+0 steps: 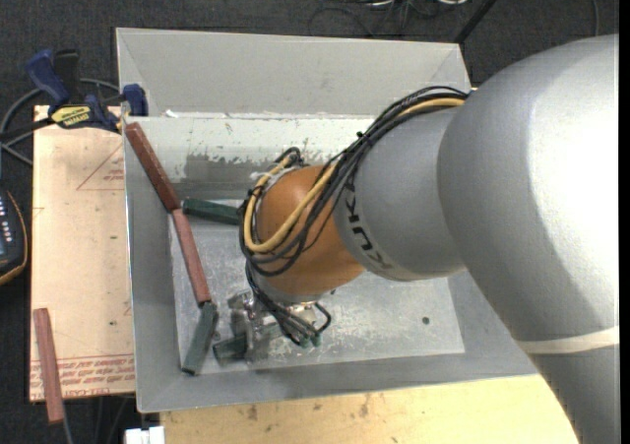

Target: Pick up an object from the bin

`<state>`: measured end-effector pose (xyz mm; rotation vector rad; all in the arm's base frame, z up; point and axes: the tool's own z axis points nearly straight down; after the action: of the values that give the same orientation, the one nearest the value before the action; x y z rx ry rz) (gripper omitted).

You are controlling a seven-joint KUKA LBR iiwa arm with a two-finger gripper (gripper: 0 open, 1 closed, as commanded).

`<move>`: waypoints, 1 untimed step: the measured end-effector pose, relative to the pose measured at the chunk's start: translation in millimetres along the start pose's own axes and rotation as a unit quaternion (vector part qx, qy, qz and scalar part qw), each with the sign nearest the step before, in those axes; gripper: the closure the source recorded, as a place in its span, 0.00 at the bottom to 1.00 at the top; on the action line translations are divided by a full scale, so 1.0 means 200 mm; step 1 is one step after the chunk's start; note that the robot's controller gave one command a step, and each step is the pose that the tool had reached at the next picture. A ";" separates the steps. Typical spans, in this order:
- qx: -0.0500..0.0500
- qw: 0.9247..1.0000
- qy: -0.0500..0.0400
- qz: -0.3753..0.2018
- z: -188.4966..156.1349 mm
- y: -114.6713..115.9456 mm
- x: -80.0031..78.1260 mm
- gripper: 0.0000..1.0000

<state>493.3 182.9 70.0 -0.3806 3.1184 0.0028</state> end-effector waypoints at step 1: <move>0.000 1.000 -0.005 -0.022 -0.57 0.09 -0.03 1.00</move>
Offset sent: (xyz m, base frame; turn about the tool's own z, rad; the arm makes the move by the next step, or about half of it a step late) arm -0.0007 0.0177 0.1098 -0.0451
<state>494.8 202.1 184.4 -0.4479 3.0988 0.0056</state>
